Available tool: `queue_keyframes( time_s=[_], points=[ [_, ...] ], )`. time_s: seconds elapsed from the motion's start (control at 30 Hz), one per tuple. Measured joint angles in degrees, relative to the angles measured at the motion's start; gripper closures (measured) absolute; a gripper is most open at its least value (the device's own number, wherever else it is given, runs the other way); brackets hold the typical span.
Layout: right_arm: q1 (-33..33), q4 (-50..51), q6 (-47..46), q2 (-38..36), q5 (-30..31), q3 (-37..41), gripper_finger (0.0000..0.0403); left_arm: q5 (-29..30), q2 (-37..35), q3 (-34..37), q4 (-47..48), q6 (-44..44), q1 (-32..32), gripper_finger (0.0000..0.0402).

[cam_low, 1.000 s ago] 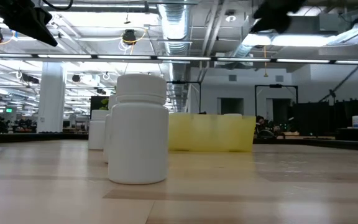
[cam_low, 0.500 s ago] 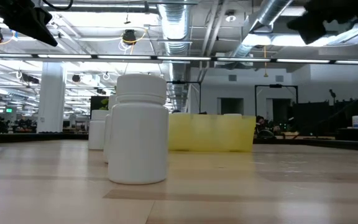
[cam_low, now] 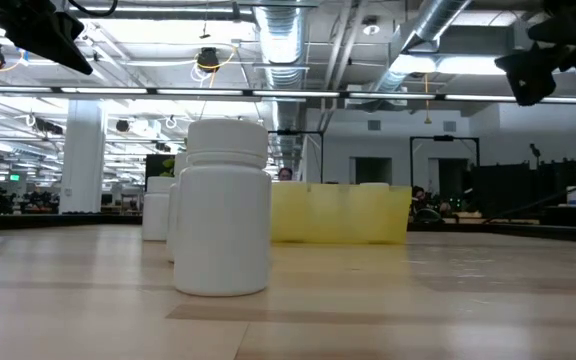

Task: Pick and place pill bottles into a basket
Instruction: Put the white medicine bottle into the yellow bin

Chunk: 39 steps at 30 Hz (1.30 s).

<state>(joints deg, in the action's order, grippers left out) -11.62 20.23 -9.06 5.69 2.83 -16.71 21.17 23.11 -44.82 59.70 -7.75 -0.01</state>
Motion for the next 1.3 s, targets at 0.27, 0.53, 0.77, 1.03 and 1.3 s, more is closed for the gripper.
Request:
queue_keyframes(
  time_s=[0.27,0.53,0.77,1.03,1.3],
  points=[
    [-0.1,-2.6,-1.5,-5.6,-0.5,6.1,0.0177,0.0,0.0,0.0,0.0,0.0,0.0,0.0401],
    [-1.6,-15.5,-1.5,-5.5,-1.5,14.1,0.0177,0.0,0.0,0.0,0.0,0.0,0.0,0.0401],
    [-3.0,-21.0,-0.1,-3.4,-2.6,16.2,0.0177,0.0,0.0,0.0,0.0,0.0,0.0,0.0401],
    [-3.4,-21.0,0.5,-2.8,-2.7,16.3,0.0177,0.0,0.0,0.0,0.0,0.0,0.0,0.0401],
    [-3.4,-21.0,0.5,-2.9,-2.8,16.3,0.0177,0.0,0.0,0.0,0.0,0.0,0.0,0.0401]
  ],
)
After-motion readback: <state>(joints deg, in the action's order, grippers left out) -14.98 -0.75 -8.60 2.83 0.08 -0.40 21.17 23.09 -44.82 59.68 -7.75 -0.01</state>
